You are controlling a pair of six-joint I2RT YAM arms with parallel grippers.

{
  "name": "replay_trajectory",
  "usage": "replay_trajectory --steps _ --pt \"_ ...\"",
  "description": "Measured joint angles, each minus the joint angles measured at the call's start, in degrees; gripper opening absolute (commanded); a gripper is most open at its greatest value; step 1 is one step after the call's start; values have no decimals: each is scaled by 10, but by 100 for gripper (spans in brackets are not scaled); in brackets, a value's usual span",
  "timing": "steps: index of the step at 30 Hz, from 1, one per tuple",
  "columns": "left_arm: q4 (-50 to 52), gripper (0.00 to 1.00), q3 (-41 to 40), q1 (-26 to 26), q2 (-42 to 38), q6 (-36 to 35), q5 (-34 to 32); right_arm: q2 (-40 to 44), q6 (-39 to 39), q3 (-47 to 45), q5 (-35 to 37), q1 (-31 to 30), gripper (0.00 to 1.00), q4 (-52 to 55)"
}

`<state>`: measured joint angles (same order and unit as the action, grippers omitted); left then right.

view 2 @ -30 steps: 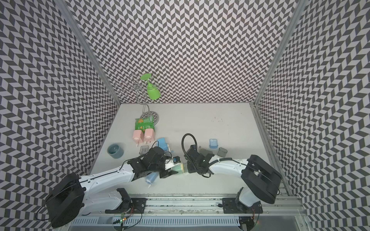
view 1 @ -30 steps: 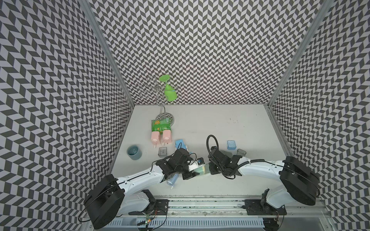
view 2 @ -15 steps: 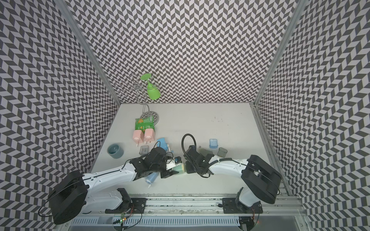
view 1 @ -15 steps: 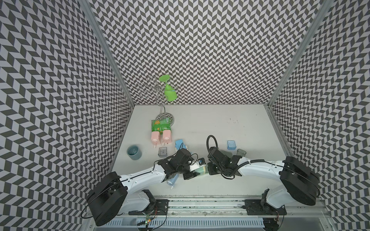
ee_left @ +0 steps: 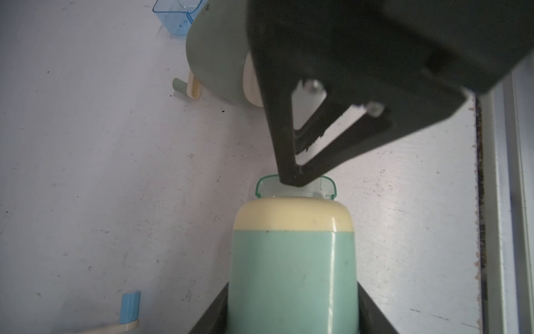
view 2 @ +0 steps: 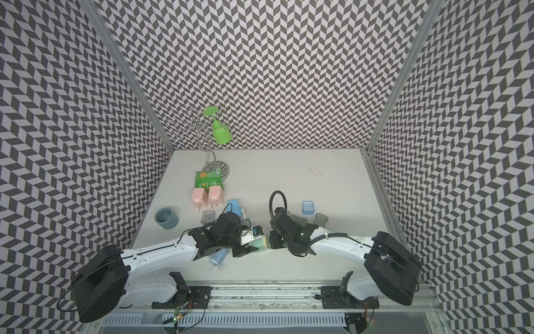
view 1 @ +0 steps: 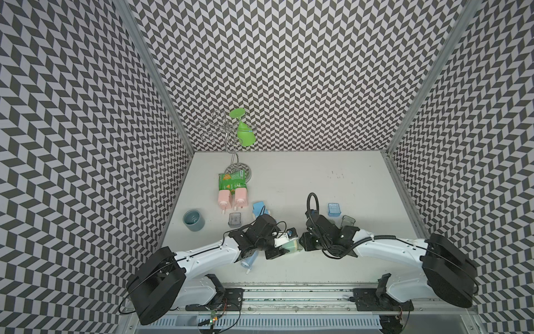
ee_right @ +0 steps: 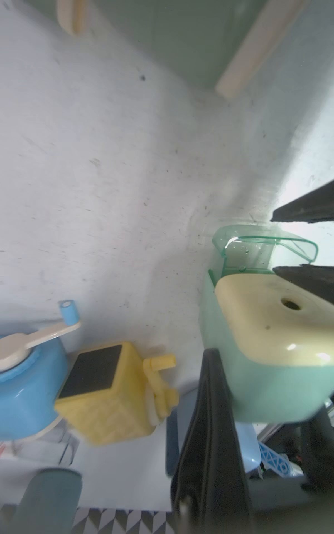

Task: Put the tray back into the pencil sharpener
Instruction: Close the container of the pencil sharpener, then pick up the pencil sharpener from the center of the board.

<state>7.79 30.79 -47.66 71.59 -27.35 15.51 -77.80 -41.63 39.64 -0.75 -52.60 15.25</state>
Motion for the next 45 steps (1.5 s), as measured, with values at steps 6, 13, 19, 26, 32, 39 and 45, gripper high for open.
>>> replay_trajectory --steps 6,13,19,26,32,39,45 --pt "-3 40 0 0 2 0 1 12 2 -23 19 15 22 -5" --pt "-3 40 1 0 3 0 3 -44 14 -45 -16 15 19 -35" --pt "-4 40 2 0 5 0 6 -52 22 -51 -65 15 19 -84" --pt "-5 39 3 0 7 0 7 -67 25 -69 -107 15 19 -127" --pt "-5 39 3 0 8 0 7 -74 24 -77 -130 15 19 -156" --pt "-5 39 3 0 8 0 7 -77 21 -82 -146 17 20 -171" --pt "-5 46 4 0 8 0 8 -64 20 -84 -137 17 27 -163"
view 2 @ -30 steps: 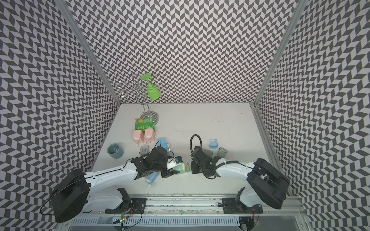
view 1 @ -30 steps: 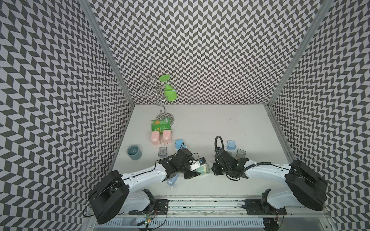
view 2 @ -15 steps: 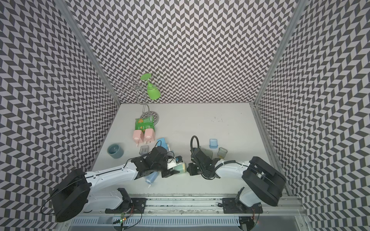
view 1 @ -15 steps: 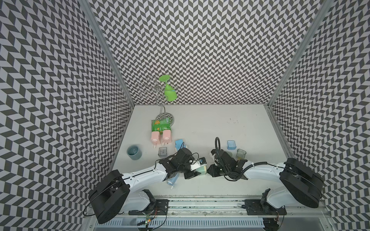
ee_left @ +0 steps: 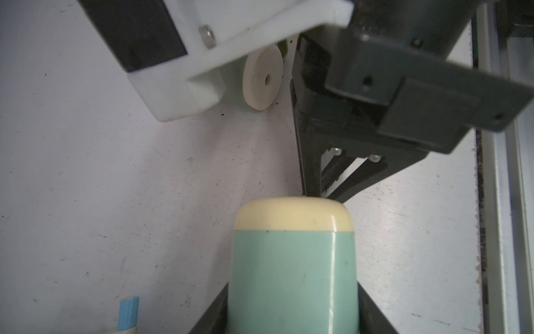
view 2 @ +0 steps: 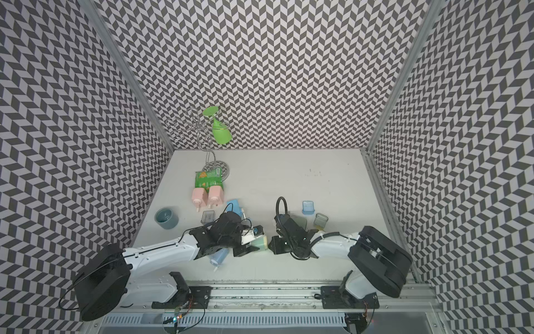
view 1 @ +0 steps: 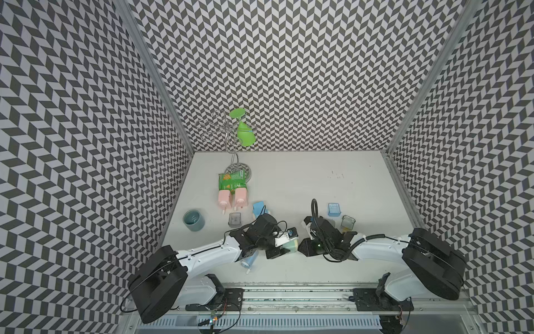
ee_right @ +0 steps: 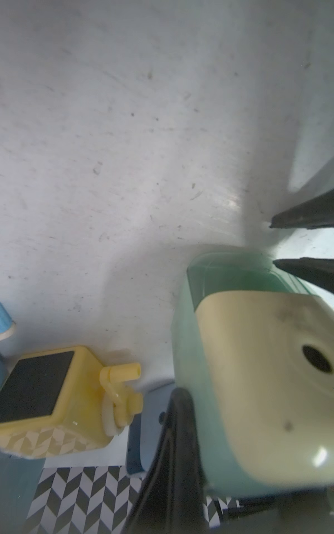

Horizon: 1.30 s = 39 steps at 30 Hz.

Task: Put the tray back into the pencil sharpener
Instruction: Pick up the pencil sharpener from the center of the board.

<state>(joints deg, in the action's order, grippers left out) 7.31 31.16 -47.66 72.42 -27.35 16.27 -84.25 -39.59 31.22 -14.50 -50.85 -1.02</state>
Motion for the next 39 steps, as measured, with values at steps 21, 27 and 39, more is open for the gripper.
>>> replay_trajectory --steps 21,27,39 --pt "55 60 54 -7 53 26 9 209 36 -24 180 8 32 102" --pt "70 45 65 -8 60 32 7 210 38 -24 180 9 32 114" --pt "99 0 101 -8 12 109 -38 265 40 -24 203 16 32 127"
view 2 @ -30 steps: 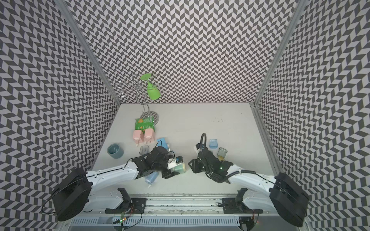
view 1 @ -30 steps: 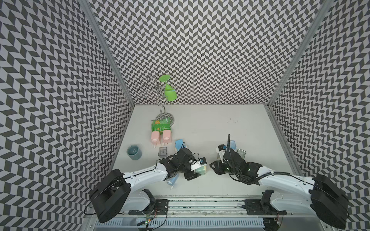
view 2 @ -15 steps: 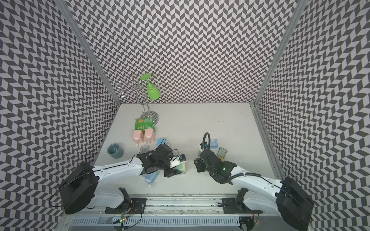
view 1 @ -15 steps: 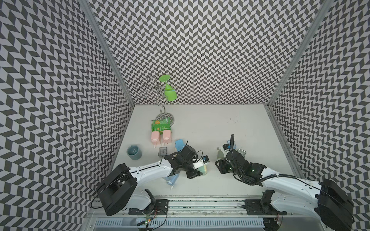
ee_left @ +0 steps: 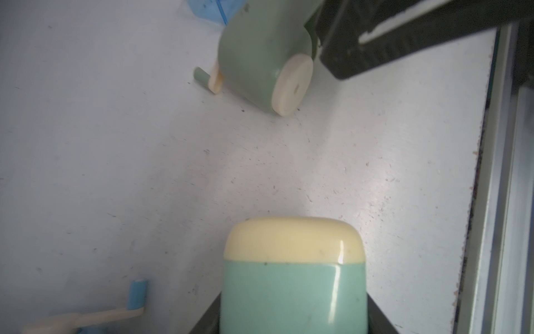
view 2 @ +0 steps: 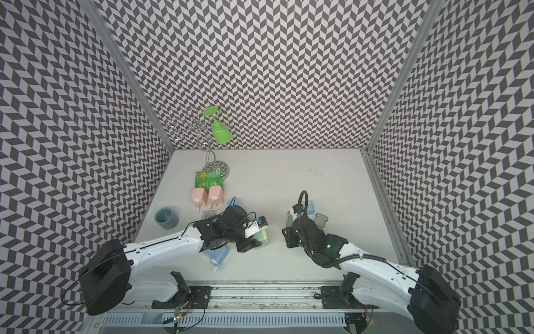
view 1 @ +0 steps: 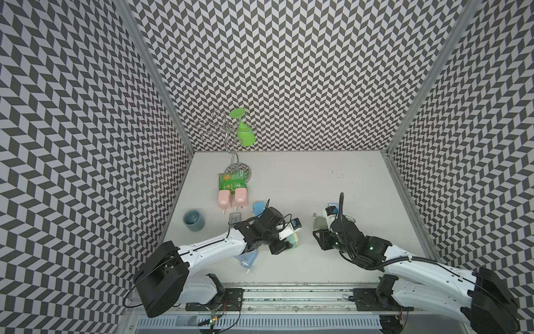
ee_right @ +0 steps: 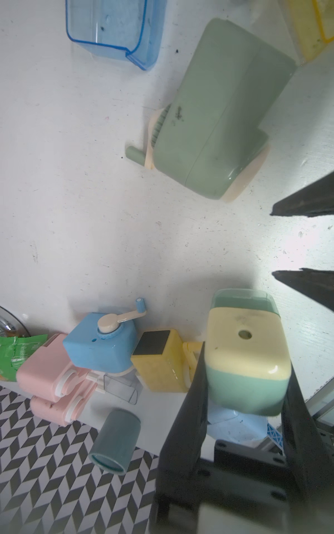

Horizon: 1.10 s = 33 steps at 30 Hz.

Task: Put the tray back into the pencil sharpener
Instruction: Pick up the pencil sharpener from the center of the board, then place the pencil sharpener at the center of the board.

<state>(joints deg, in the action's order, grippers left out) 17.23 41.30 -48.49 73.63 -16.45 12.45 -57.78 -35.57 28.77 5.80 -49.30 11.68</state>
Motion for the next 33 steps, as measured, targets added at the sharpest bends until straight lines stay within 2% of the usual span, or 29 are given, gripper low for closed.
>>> replay_trajectory --steps 3,8,12,17,22,27,33 --pt "-1 0 28 2 -34 47 -31 15 0 -1 7 3 32 -5" --pt "-5 0 68 11 -90 144 -124 35 0 -7 13 8 32 -13" --pt "20 0 124 33 -78 214 -198 35 1 -8 17 12 32 -14" --pt "74 0 235 87 9 293 -272 38 5 -8 20 16 32 -14" --pt "126 0 313 118 105 346 -333 38 6 -8 19 16 32 -15" --pt "159 0 368 163 194 381 -328 36 7 -8 19 16 32 -15" --pt "167 0 424 216 292 392 -315 26 11 -8 19 20 32 -21"
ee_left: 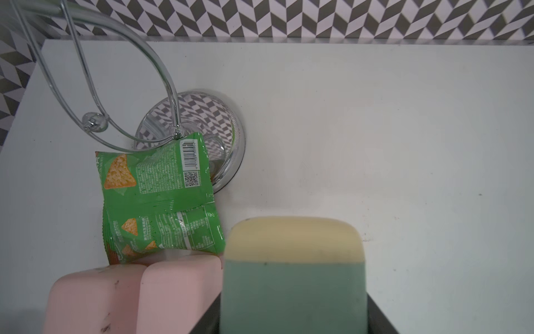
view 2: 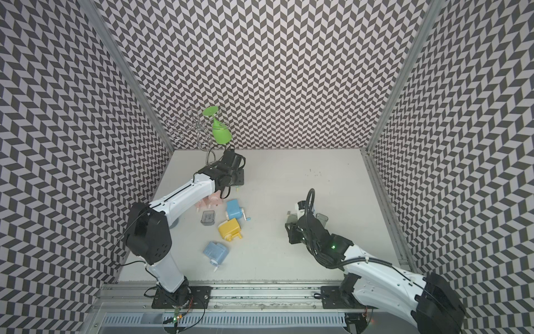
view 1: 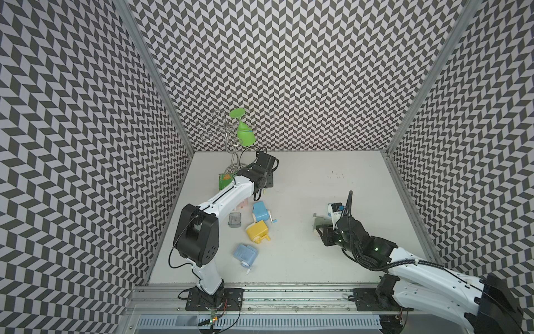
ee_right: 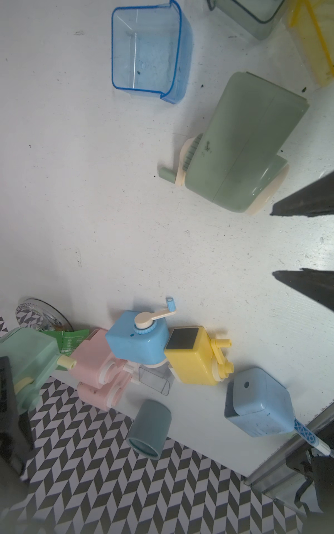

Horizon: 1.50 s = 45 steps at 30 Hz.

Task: Put the tray back into the pencil sharpener
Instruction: Place the pencil sharpener at the center of the board.

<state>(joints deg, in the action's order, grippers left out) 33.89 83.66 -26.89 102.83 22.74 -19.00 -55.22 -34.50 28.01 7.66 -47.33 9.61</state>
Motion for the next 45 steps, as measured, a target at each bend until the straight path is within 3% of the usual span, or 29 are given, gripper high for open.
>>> replay_trajectory --steps 10,27,33,38,45 --pt "-6 0 6 28 72 10 38 -14 5 0 -2 3 32 -8" --pt "-38 0 -73 30 58 27 36 -15 5 0 -7 7 32 -11" --pt "-38 10 -73 30 58 29 33 -15 5 0 -8 7 32 -11" --pt "-42 2 -75 30 57 32 34 -15 5 -1 -9 7 32 -11" --pt "-74 5 -95 30 31 33 43 -14 5 -1 -9 7 32 -11"
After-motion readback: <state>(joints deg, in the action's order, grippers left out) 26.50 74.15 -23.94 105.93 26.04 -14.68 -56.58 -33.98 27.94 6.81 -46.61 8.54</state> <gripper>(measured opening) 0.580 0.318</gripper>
